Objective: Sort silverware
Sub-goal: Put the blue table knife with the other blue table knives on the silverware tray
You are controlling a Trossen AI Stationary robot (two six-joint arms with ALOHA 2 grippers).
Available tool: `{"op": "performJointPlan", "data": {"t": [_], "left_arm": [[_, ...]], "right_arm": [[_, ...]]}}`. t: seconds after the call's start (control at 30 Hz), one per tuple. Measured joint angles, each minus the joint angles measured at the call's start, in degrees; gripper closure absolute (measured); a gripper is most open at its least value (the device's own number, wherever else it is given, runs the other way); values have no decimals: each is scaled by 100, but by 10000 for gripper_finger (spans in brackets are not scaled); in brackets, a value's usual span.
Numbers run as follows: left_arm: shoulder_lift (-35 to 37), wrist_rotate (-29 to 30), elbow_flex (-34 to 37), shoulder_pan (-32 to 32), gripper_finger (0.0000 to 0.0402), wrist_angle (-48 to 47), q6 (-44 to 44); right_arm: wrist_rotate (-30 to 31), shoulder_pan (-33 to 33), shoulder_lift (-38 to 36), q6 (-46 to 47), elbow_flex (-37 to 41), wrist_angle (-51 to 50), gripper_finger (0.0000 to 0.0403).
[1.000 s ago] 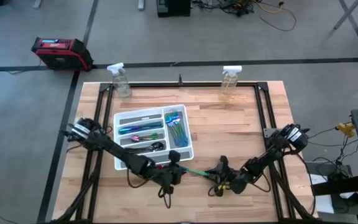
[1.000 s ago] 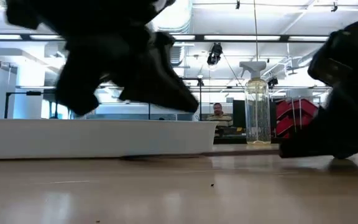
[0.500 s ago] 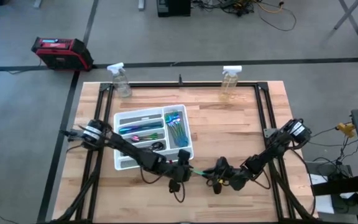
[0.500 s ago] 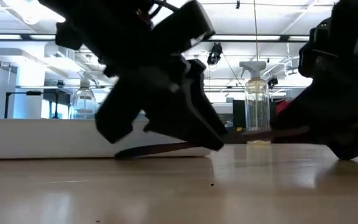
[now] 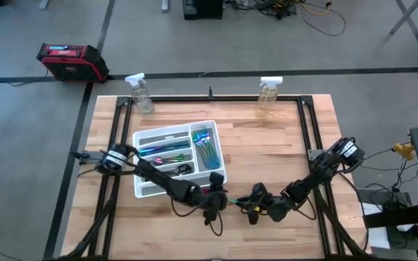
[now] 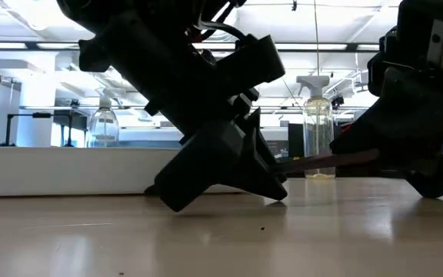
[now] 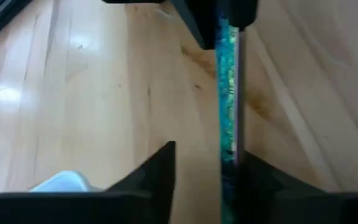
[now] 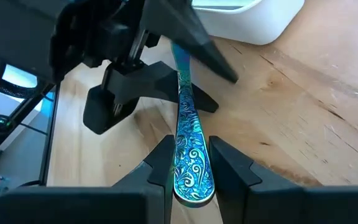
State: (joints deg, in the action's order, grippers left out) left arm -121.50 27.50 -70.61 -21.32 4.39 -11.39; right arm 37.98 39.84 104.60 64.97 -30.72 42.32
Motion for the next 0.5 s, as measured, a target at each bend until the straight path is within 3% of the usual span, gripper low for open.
{"op": "performJointPlan", "data": {"t": [0.13, 0.3, 0.5], "left_arm": [[19, -39, 0, -15, 386, 2, 115], [35, -132, -4, -16, 399, 49, 304], [178, -479, -2, -22, 401, 453, 472]], "right_arm": [[-56, -25, -10, -71, 0, -4, 299], [-357, -21, -176, -471, 2, -30, 268], [-1085, 15, -1076, -1325, 2, -326, 265]]}}
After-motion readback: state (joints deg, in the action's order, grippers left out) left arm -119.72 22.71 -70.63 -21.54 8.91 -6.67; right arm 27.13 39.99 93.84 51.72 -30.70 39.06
